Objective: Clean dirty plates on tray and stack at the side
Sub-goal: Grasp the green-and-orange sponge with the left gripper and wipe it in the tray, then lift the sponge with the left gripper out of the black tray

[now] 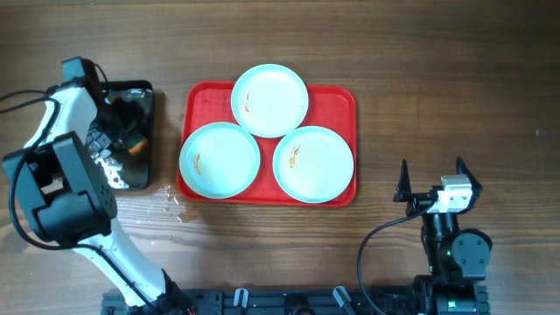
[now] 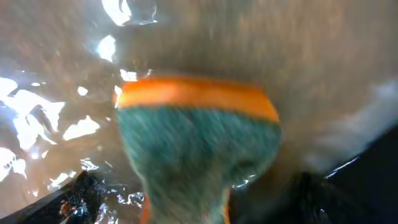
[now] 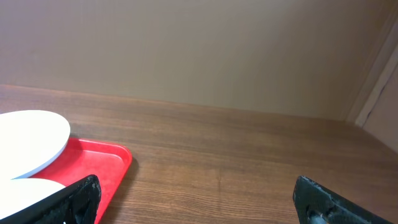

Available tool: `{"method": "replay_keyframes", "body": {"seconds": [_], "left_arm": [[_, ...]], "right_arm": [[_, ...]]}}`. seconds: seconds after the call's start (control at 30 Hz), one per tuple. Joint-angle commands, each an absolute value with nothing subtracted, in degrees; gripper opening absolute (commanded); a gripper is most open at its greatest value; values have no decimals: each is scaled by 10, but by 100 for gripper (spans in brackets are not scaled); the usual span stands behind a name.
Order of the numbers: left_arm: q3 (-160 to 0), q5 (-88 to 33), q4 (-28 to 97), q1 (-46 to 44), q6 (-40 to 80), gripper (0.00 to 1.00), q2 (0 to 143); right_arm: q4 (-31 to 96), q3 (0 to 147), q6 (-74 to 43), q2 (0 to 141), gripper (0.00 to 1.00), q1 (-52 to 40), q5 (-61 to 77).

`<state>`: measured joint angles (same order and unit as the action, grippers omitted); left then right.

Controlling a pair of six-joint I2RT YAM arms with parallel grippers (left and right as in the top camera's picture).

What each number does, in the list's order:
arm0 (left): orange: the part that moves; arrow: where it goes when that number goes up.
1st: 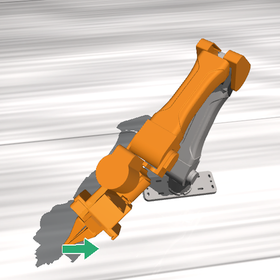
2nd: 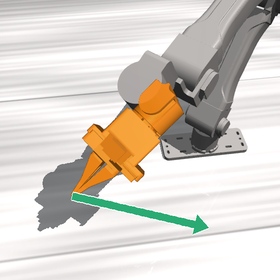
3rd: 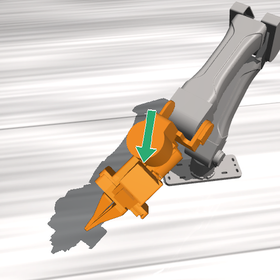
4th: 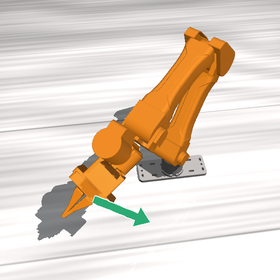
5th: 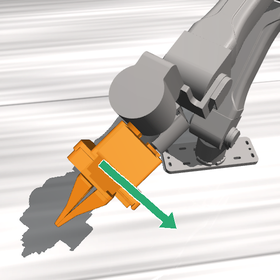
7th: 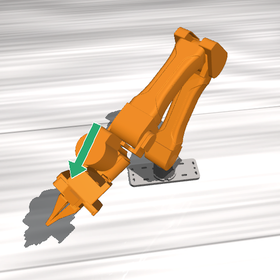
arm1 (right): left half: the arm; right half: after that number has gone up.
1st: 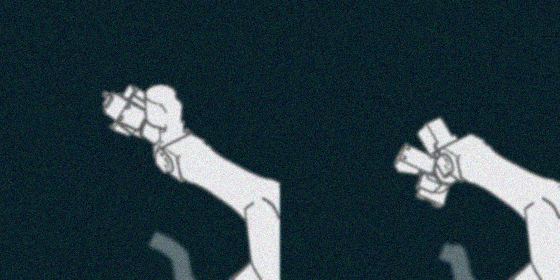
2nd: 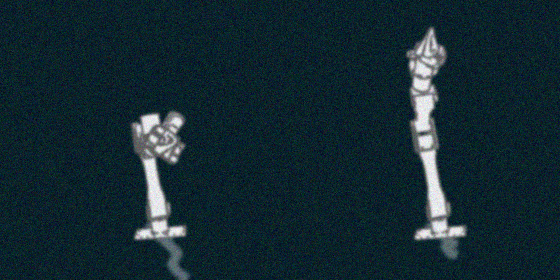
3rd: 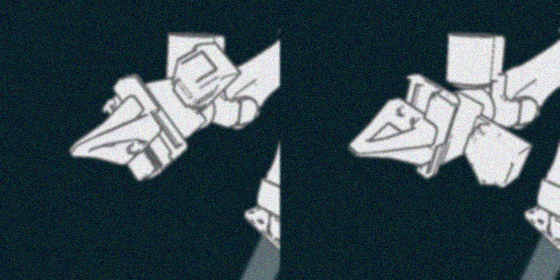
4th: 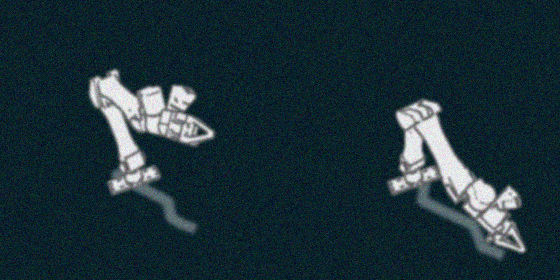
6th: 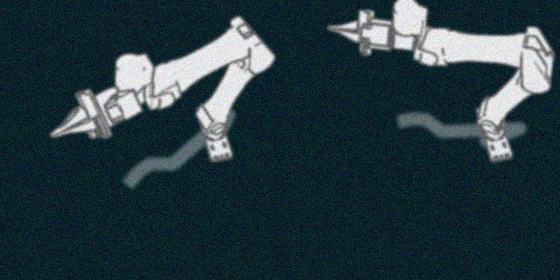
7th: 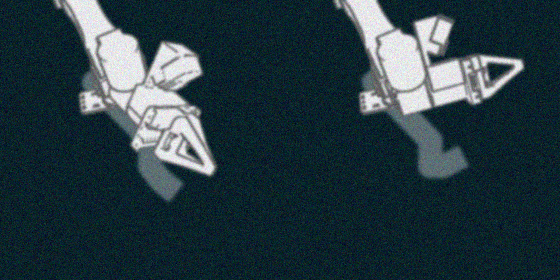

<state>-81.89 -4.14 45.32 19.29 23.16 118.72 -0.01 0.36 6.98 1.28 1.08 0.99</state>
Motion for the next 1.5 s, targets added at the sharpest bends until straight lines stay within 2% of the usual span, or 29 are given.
{"method": "replay_keyframes", "body": {"seconds": [0.0, 0.03, 0.07, 0.1, 0.13, 0.2, 0.33, 0.43, 0.53, 0.7, 0.73, 0.83, 0.97, 1.07, 1.17, 1.27, 1.47], "left_arm": [[-793, -5, 429, 195, 228, 100, 1227], [-793, -4, 422, 195, 228, 100, 1227], [-793, -4, 419, 195, 228, 91, 1227], [-793, -4, 418, 195, 228, 73, 1227], [-793, -4, 420, 195, 228, 42, 1227], [-791, -4, 426, 195, 228, 4, 1227], [-794, -6, 448, 195, 228, 4, 1209], [-802, -6, 456, 195, 228, 4, 1143], [-803, -6, 422, 195, 227, 4, 1024], [-803, -6, 350, 194, 227, 4, 913], [-803, -6, 349, 194, 221, 4, 910], [-756, 9, 339, 195, 97, 4, 950], [-710, 18, 331, 198, 91, 4, 1024], [-741, 15, 310, 198, 92, 4, 972], [-765, -48, 232, 198, 92, 4, 867], [-765, -70, 205, 197, 91, 4, 833], [-688, -47, 232, 198, 46, 4, 960]], "right_arm": [[-4, 3, 75, 10, 100, 14, 2], [-4, 3, 75, 10, 100, 14, 2], [-4, 3, 75, 10, 100, 14, 2], [-4, 3, 75, 10, 100, 14, 2], [-4, 3, 75, 10, 100, 14, 2], [-4, 3, 75, 10, 100, 14, 2], [-4, 3, 75, 10, 100, 14, 2], [-4, 3, 75, 10, 100, 14, 2], [-4, 3, 75, 10, 100, 14, 2], [-4, 3, 75, 10, 100, 14, 2], [-4, 3, 75, 10, 100, 14, 2], [-4, 3, 75, 10, 100, 14, 2], [-4, 3, 75, 10, 100, 14, 2], [-4, 3, 75, 10, 100, 14, 2], [-4, 3, 75, 10, 100, 14, 2], [-4, 3, 75, 10, 100, 14, 2], [-4, 3, 75, 10, 100, 14, 2]]}}
